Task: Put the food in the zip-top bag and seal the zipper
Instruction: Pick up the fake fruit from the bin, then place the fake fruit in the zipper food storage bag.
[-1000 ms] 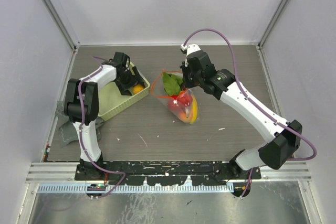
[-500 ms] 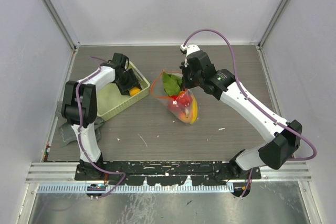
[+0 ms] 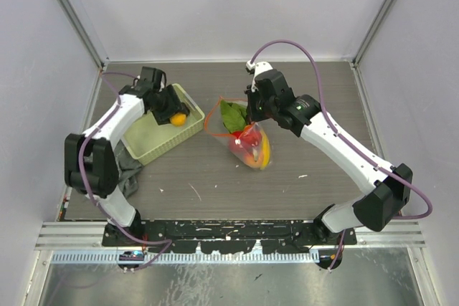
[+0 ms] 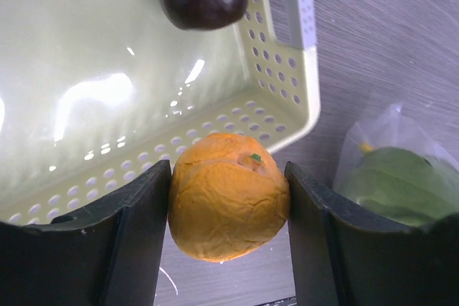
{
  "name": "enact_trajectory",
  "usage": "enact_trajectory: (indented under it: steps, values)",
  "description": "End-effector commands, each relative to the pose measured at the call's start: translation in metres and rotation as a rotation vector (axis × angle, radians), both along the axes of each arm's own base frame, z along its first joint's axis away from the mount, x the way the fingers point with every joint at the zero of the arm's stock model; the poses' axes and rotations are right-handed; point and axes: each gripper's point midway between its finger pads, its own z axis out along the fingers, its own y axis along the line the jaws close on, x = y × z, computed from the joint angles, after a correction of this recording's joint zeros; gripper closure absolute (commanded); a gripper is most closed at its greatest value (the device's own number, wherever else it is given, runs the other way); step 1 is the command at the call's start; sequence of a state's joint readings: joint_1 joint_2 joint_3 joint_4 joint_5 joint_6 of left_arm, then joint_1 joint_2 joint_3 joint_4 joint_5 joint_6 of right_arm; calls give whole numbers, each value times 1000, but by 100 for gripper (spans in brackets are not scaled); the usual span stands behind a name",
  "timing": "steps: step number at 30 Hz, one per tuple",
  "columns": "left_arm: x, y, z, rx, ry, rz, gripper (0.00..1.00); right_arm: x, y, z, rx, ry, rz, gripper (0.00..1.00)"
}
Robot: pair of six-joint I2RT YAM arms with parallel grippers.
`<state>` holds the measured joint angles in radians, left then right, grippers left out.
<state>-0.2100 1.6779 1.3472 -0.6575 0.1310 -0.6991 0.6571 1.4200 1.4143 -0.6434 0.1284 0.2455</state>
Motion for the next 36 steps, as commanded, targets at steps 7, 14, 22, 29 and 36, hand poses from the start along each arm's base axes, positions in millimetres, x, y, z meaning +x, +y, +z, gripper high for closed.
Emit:
enact_trajectory:
  steps: [7,14,22,29,36]
  values:
    - [-46,-25,100,-60,-234,-86,51,3,10,26,105,-52,3,100]
    - [-82,-54,143,-76,-363,-168,51,-4,11,32,136,-47,15,100]
    - [-114,-92,188,-108,-524,-280,51,-11,17,35,171,-37,46,100]
    - [-122,-127,188,-89,-590,-384,51,-14,19,36,185,-31,62,100]
    - [-118,-156,177,3,-670,-474,46,-18,20,39,194,-33,79,100]
